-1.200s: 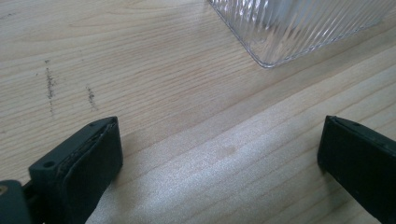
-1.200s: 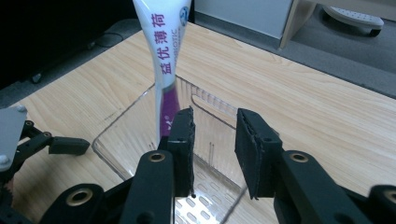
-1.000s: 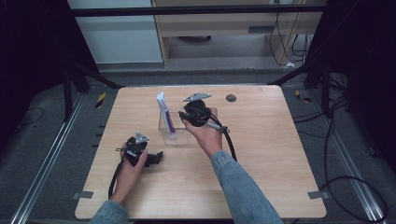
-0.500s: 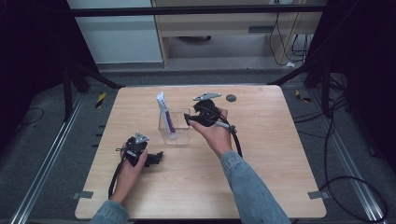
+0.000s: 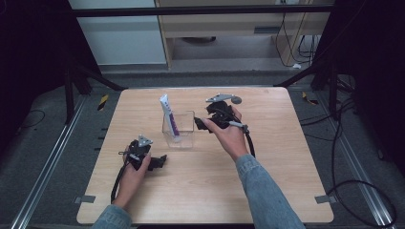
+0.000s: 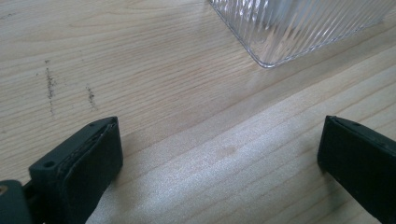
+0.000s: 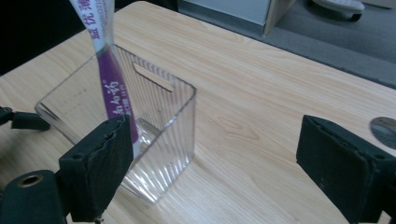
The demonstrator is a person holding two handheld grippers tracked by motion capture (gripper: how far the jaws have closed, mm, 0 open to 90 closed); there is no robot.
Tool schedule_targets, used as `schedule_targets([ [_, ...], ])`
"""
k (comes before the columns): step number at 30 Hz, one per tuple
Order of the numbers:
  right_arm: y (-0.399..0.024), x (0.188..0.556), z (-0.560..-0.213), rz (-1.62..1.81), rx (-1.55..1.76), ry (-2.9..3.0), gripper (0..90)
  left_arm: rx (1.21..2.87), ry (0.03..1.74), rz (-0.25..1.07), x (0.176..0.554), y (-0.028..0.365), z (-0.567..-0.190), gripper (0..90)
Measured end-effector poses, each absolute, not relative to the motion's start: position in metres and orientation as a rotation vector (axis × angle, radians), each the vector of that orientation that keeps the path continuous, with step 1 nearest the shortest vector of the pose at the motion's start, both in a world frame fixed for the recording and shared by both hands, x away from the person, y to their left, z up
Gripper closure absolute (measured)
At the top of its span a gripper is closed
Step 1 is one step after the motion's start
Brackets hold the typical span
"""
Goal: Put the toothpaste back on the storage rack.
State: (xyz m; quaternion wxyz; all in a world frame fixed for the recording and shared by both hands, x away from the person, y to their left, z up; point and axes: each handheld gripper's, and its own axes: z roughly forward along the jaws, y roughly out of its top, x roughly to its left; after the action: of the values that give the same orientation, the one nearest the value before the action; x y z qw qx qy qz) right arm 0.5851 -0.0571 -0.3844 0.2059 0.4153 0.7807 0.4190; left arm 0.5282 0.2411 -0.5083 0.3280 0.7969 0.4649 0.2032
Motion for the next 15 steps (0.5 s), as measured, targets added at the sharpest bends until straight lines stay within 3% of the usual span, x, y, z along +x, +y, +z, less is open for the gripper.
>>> schedule_targets([
  [15, -0.089, 0.574, -0.383, 1.092, 1.137, 2.181, 10.0, 2.087, 1.216, 0.532, 0.528, 0.241, -0.508, 0.0],
])
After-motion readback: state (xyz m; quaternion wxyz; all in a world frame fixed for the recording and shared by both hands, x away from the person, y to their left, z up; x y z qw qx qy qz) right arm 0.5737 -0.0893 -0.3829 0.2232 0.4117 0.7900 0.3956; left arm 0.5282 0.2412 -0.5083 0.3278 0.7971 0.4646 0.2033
